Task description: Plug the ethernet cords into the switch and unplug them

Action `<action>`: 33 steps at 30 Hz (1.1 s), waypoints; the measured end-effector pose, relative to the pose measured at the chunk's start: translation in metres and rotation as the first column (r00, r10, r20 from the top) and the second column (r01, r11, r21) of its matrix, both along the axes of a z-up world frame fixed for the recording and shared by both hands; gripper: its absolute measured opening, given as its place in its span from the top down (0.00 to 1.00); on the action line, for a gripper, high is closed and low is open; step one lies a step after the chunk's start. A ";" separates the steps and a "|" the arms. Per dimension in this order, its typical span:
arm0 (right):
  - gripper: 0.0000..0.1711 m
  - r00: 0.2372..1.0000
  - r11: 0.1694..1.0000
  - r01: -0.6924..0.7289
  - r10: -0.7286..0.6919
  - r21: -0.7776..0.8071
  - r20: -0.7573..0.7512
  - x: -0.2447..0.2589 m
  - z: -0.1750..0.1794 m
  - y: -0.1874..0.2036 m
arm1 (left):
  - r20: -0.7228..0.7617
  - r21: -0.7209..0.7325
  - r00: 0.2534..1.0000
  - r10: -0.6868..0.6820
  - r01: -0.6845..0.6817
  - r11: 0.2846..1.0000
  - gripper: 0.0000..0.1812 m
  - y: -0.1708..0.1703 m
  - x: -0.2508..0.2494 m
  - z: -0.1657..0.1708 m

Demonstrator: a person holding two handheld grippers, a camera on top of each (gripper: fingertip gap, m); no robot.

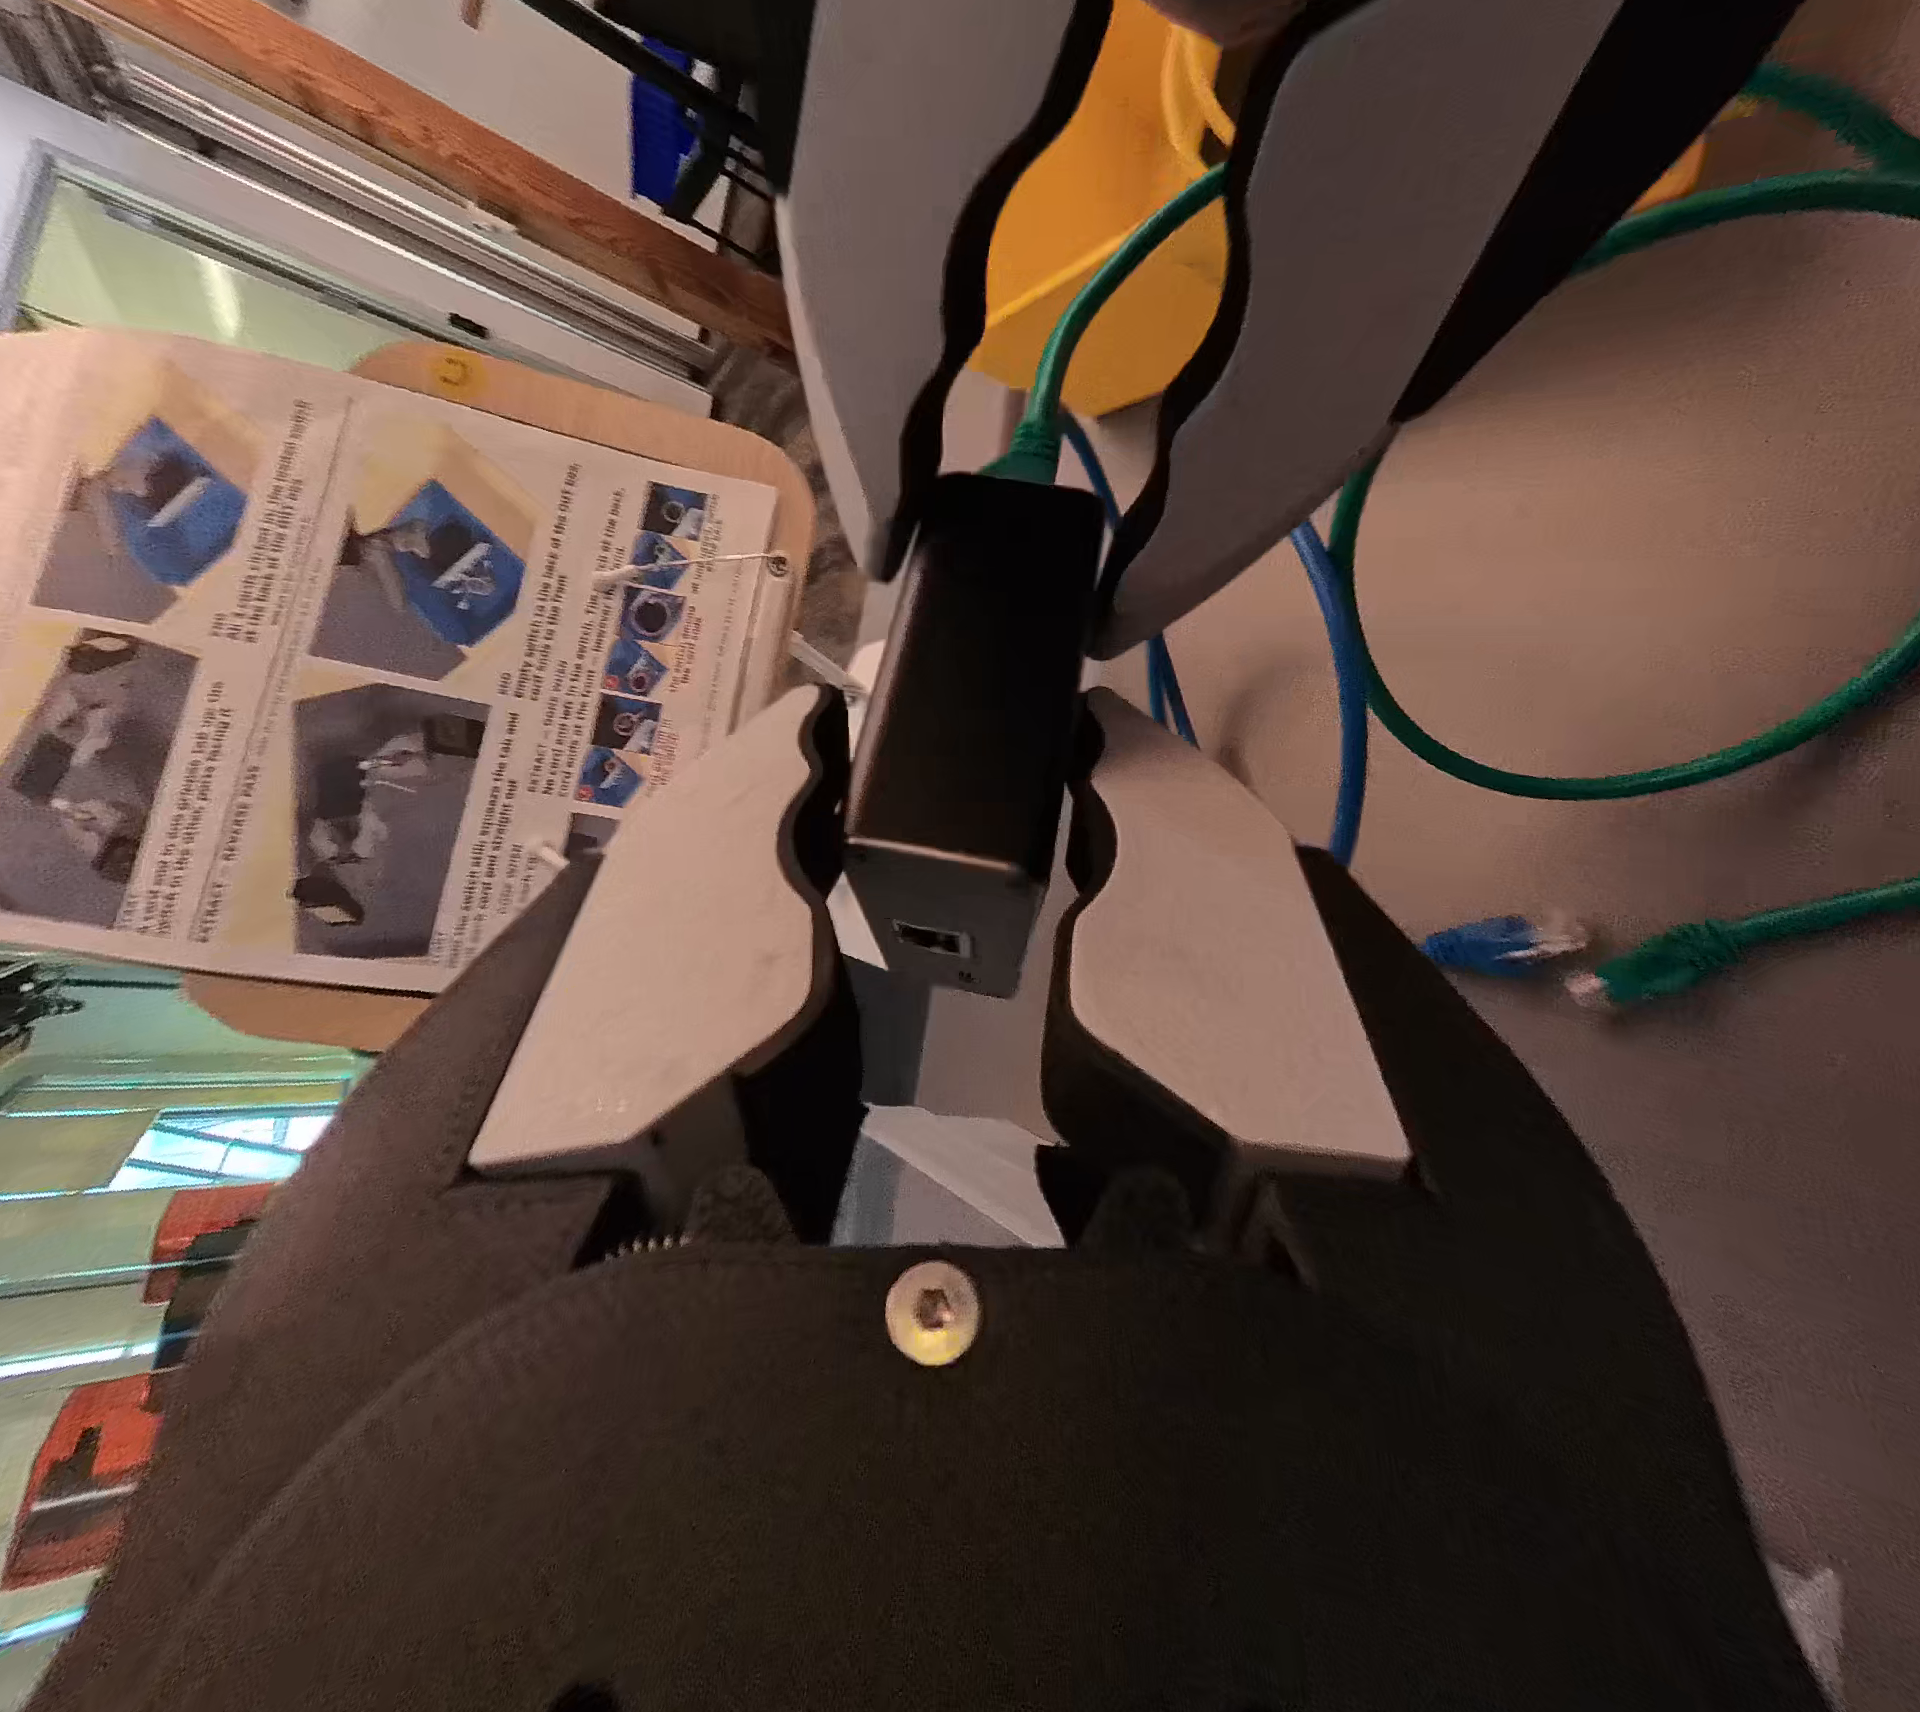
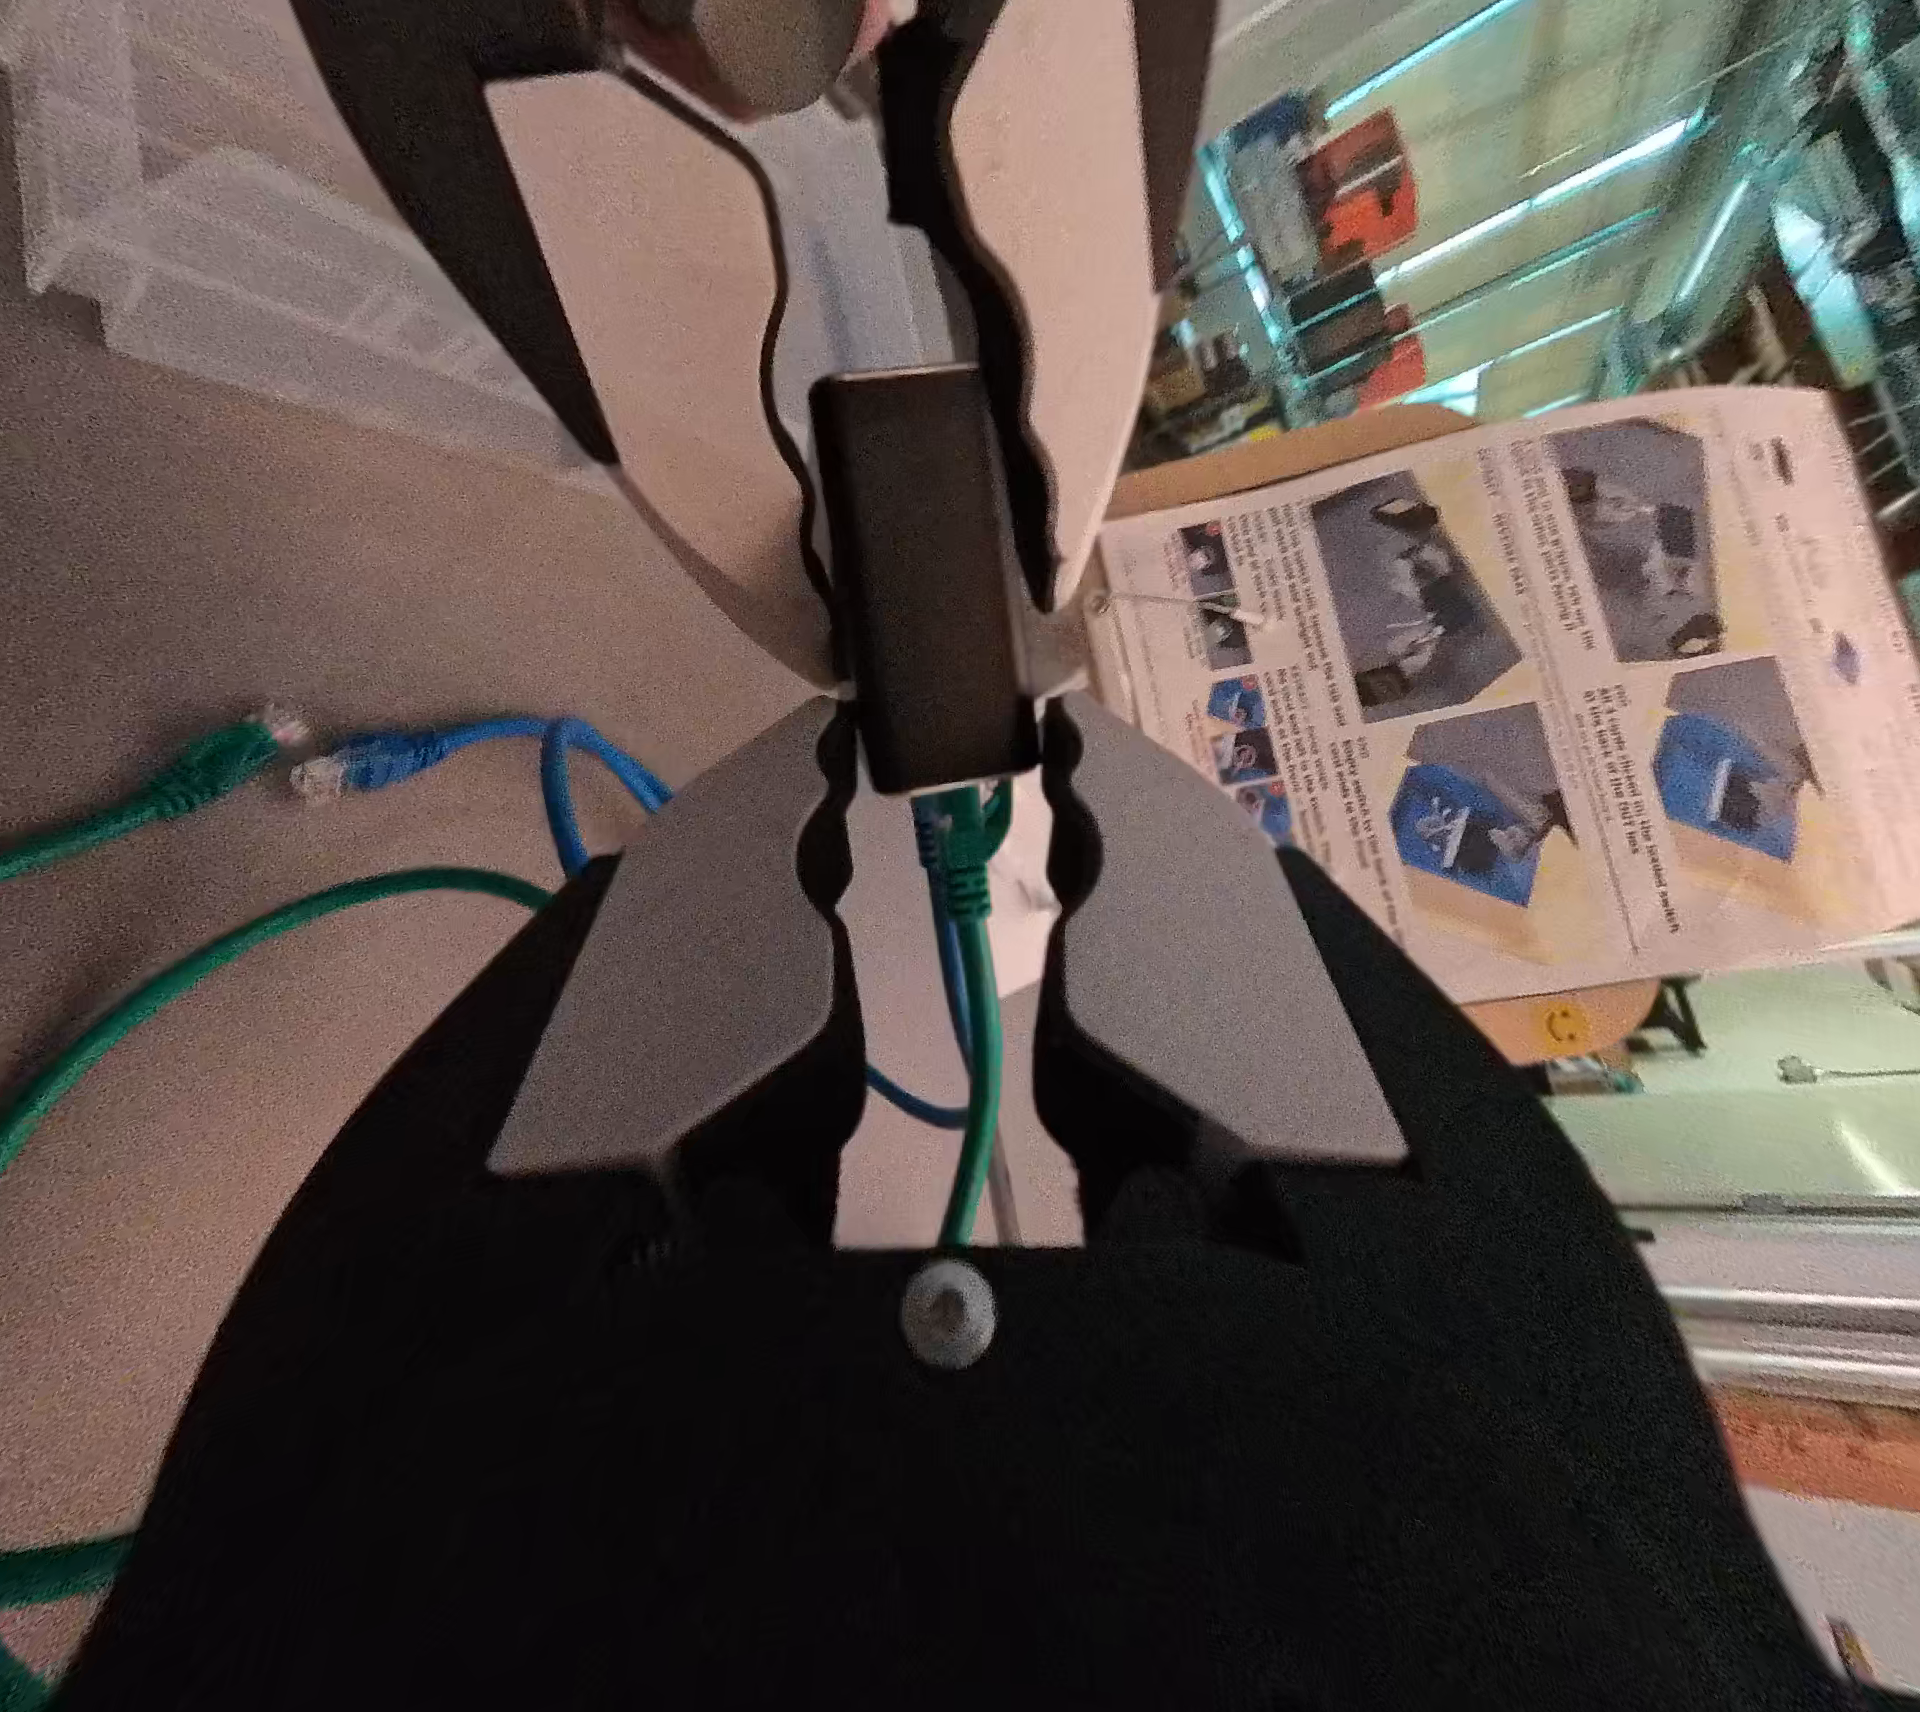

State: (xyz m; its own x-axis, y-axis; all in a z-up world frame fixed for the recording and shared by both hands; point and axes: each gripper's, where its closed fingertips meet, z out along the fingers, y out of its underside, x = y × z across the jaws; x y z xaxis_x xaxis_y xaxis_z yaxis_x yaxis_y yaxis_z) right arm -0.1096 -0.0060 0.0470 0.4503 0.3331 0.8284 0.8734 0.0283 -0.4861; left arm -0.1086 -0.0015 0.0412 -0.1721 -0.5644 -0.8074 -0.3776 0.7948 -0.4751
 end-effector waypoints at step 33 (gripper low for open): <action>0.83 0.768 0.909 -0.409 0.296 -0.078 -0.568 -0.010 0.005 -0.023 | 0.402 -0.369 0.821 -0.406 0.551 0.749 0.80 -0.093 -0.069 0.113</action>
